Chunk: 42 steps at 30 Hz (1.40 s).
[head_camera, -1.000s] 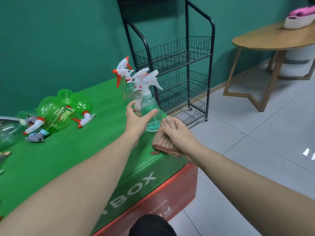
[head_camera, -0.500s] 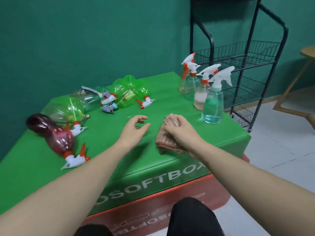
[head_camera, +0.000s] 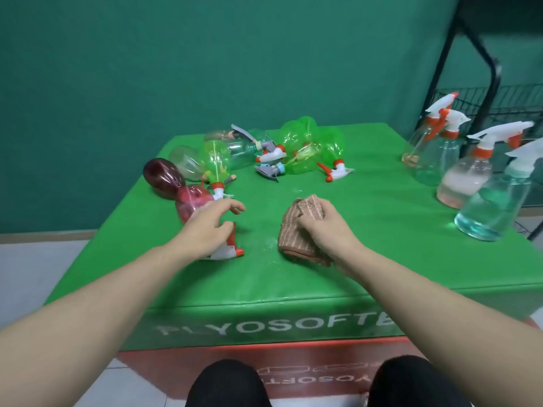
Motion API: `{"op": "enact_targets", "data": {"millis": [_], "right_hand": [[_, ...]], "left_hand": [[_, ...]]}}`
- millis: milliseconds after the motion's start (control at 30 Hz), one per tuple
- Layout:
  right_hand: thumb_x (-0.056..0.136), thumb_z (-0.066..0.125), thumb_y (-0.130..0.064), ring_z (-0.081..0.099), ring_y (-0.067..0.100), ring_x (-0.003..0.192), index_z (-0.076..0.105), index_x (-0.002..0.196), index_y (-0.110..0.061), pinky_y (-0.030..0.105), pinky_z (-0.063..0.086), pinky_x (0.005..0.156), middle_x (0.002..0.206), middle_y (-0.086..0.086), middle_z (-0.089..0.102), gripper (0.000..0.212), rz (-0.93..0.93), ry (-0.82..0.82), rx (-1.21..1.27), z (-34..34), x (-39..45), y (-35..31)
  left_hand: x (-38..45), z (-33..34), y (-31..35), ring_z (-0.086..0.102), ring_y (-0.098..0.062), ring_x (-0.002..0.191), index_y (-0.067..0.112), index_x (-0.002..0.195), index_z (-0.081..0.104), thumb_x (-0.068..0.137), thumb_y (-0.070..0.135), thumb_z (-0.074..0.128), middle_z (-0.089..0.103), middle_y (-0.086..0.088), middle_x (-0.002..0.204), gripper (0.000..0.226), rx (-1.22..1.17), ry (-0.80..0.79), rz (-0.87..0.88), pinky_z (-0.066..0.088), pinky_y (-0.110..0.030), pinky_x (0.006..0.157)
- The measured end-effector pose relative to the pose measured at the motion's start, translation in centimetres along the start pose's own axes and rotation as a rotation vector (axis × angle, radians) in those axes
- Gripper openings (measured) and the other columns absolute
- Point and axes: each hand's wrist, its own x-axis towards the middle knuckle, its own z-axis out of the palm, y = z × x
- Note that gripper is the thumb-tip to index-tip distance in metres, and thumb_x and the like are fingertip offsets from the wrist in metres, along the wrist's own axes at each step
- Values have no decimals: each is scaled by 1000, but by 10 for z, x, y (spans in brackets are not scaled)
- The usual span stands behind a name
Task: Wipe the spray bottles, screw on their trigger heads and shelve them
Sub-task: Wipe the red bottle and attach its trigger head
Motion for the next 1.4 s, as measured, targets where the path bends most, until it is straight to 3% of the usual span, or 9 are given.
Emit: {"op": "enact_targets", "data": {"millis": [133, 333, 500, 667, 833, 967, 1067, 1167, 1400], "right_hand": [[96, 60, -23, 73, 19, 81, 48, 134, -21, 29, 54, 65, 107, 5, 71, 40, 2, -5, -32, 17, 6, -1], [97, 59, -25, 71, 19, 82, 48, 129, -25, 31, 55, 69, 106, 4, 71, 34, 11, -11, -67, 28, 11, 1], [97, 59, -23, 70, 15, 78, 51, 127, -22, 30, 55, 71, 102, 2, 71, 31, 11, -1, -54, 33, 11, 5], [98, 58, -23, 68, 7, 70, 50, 127, -21, 22, 52, 61, 97, -1, 69, 31, 1, -2, -61, 29, 5, 5], [100, 56, -26, 68, 11, 73, 49, 130, -21, 24, 52, 63, 100, 1, 69, 31, 8, 7, -60, 20, -5, 4], [100, 54, -27, 69, 14, 82, 48, 133, -22, 26, 52, 67, 105, 1, 68, 34, -2, 33, -67, 13, -16, 3], [100, 53, -29, 68, 15, 82, 45, 137, -20, 28, 51, 67, 105, 2, 66, 39, 11, 35, -64, 5, -26, 2], [100, 52, -31, 65, 13, 78, 41, 135, -18, 26, 48, 62, 103, 2, 64, 39, 46, 41, -56, -3, -36, -1], [101, 49, -35, 62, 16, 79, 40, 128, -16, 30, 47, 64, 101, 3, 60, 34, 56, 67, -12, -12, -53, -8]], "left_hand": [[-4, -24, -32, 30, -20, 148, 33, 115, 57, 77, -19, 40, 50, 15, 133, 67, 277, -56, 131, 1, -43, 129], [-5, -44, -60, -3, -12, 157, 40, 142, 52, 86, 6, 59, 23, 12, 166, 65, 660, -229, 264, -30, -43, 117], [9, -43, -66, 5, -20, 160, 40, 145, 50, 90, 25, 70, 25, 8, 168, 61, 908, -189, 381, -15, -54, 121], [15, -41, -72, 53, -27, 136, 34, 117, 73, 61, 24, 92, 65, 3, 133, 60, 918, -122, 425, 26, -65, 116], [5, -35, -57, 53, -26, 130, 38, 123, 70, 70, 41, 83, 62, 3, 127, 54, 860, -113, 350, 20, -71, 117], [-6, -27, -39, 56, -21, 114, 41, 128, 66, 78, 53, 69, 51, 1, 113, 51, 806, -123, 339, 27, -60, 117], [-20, -21, -25, 54, -21, 98, 41, 126, 66, 74, 64, 49, 47, 3, 100, 60, 750, -102, 357, 45, -41, 92], [-33, -13, -8, 53, -19, 85, 37, 126, 67, 70, 66, 41, 51, 2, 95, 69, 661, -60, 358, 37, -32, 70], [-53, 11, 31, 54, -15, 110, 30, 135, 54, 85, 65, 68, 56, 9, 119, 63, 458, -17, 252, 45, -31, 91]]}}
